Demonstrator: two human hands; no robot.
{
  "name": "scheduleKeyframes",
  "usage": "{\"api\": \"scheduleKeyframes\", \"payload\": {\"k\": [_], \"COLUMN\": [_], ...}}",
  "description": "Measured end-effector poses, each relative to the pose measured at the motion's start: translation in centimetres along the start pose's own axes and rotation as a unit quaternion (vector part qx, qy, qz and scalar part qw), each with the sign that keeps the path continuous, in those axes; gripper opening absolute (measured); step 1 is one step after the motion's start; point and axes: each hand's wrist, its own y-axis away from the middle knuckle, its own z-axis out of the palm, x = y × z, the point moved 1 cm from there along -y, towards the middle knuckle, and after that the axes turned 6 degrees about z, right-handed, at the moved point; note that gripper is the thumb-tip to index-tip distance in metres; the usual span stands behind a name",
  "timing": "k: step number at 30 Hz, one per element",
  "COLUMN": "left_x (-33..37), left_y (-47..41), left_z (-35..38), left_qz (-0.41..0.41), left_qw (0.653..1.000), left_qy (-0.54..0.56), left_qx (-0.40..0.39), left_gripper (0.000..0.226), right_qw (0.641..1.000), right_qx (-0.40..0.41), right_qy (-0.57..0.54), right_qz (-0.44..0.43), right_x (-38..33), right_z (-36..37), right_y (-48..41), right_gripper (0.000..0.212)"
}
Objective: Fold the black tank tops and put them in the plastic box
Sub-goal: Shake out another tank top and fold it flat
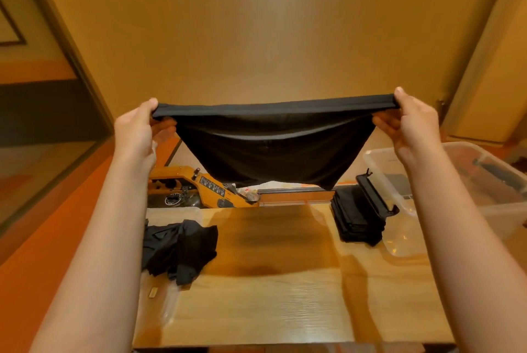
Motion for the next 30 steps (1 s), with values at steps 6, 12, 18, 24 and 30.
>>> {"api": "scheduleKeyframes", "payload": {"k": [6,12,18,24,30], "left_x": [-6.4,-8.3,-9.0,-10.2,-11.8], "left_y": [4.8,6.7,6.4,3.4,-2.4], "left_z": [-4.2,-7.1,-7.7,-6.9,-4.0], "left_qz": [-0.117,-0.155,-0.183,-0.192,-0.212], "left_qw": [0.992,0.984,0.977,0.974,0.97], "left_qy": [-0.032,-0.037,-0.051,-0.078,-0.077], "left_qx": [0.035,0.081,0.096,0.096,0.091], "left_gripper": [0.012,0.015,0.019,0.023,0.023], "right_qw": [0.994,0.991,0.986,0.979,0.976], "right_qx": [0.029,0.042,0.044,0.047,0.067], "right_qy": [0.068,0.089,0.121,0.166,0.167], "right_qz": [0.084,0.096,0.105,0.104,0.125], "right_x": [5.1,6.9,7.4,7.9,9.3], "right_z": [-4.1,-6.2,-6.5,-5.5,-1.8], "right_y": [2.3,3.3,3.0,1.1,-3.0], "right_gripper": [0.016,0.015,0.015,0.017,0.022]}}
